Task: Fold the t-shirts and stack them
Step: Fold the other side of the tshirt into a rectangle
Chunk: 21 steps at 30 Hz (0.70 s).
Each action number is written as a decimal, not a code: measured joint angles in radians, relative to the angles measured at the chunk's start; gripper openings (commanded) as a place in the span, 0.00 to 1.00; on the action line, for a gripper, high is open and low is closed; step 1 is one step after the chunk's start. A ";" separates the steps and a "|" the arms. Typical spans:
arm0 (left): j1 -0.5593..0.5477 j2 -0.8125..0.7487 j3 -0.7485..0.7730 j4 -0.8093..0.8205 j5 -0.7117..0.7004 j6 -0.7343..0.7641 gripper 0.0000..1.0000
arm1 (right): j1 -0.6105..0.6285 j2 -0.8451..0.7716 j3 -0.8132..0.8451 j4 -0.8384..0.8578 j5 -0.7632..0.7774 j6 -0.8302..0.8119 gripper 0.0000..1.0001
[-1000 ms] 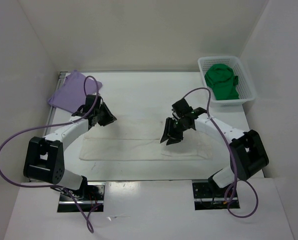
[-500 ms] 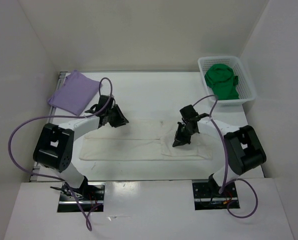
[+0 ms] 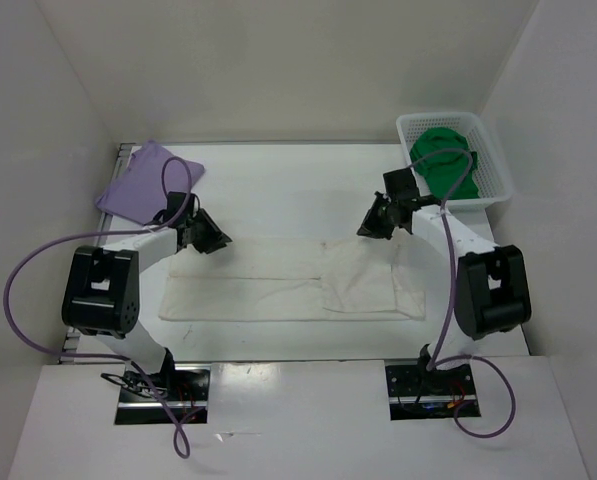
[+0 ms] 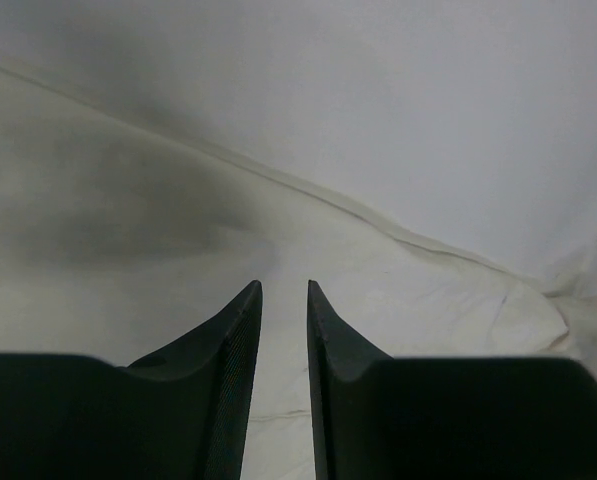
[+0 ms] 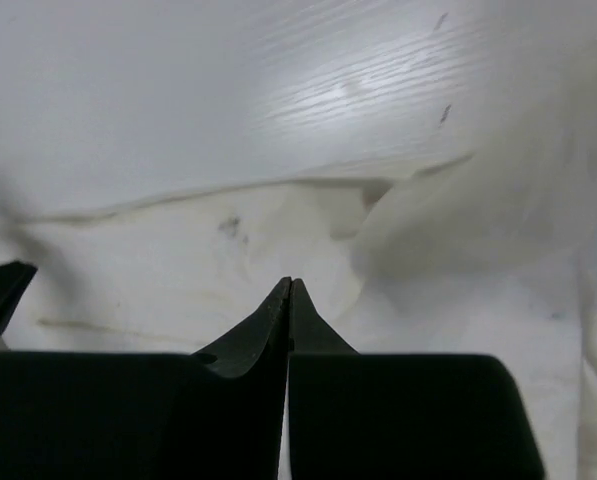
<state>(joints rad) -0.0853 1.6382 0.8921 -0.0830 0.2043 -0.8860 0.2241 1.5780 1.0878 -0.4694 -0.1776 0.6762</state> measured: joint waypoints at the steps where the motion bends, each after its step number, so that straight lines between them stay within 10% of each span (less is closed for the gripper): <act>1: 0.009 0.000 -0.008 0.000 0.003 0.002 0.32 | -0.014 0.026 0.000 0.024 0.012 0.008 0.01; 11: 0.257 -0.005 -0.099 -0.016 0.056 0.023 0.32 | -0.107 0.146 -0.096 0.082 0.140 0.083 0.02; 17: 0.309 -0.025 -0.103 -0.025 0.068 0.023 0.32 | -0.121 0.111 -0.096 0.090 0.140 0.077 0.34; 21: 0.296 -0.123 -0.097 -0.051 0.071 0.023 0.32 | -0.122 0.015 -0.090 0.067 0.133 0.053 0.29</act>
<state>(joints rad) 0.2108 1.5154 0.7956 -0.1337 0.2752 -0.8631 0.1020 1.5932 0.9977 -0.4026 -0.0448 0.7296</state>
